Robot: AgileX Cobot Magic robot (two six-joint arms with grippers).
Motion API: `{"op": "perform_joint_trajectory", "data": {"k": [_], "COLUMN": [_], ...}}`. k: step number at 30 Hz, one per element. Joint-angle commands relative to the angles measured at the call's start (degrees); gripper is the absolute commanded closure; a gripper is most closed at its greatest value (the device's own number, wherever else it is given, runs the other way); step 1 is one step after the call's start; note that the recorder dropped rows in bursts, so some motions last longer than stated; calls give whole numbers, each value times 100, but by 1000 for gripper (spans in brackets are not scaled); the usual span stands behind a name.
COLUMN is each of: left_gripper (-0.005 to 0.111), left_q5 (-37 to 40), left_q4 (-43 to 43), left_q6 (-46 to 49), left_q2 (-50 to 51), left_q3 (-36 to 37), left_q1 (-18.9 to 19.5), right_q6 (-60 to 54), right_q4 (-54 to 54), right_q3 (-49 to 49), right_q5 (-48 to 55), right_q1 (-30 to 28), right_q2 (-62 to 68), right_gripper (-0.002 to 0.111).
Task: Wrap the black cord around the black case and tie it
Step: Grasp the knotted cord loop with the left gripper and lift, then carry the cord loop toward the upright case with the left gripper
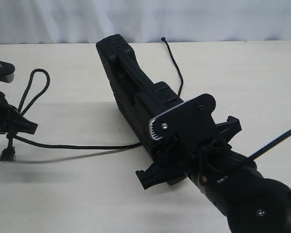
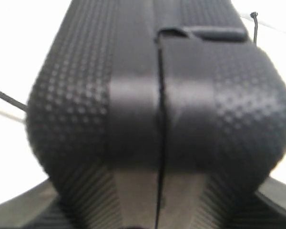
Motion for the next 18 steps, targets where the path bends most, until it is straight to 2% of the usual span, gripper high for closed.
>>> {"op": "perform_joint_trajectory", "data": {"k": [1, 4, 7, 9, 18], "left_gripper": [107, 107, 107, 107, 107], "left_q5": [-57, -60, -60, -60, -85], "left_q4": [-41, -168, -144, -144, -144], "left_q6": [185, 513, 874, 972, 1084], "left_q2": [-362, -518, -518, -518, -563], "left_q3": [7, 7, 7, 7, 7], "left_q1": [8, -151, -594, -735, -1148], "right_q6": [-89, -89, -89, -89, -89], "right_q4": [-121, -121, -121, -121, -121], "right_q3": [47, 174, 174, 174, 174], "right_q5": [470, 470, 251, 161, 53], "right_q1": [-18, -18, -18, -18, -35], "right_q2": [-75, -75, -88, -88, -88], "right_gripper": [104, 104, 104, 104, 104]}}
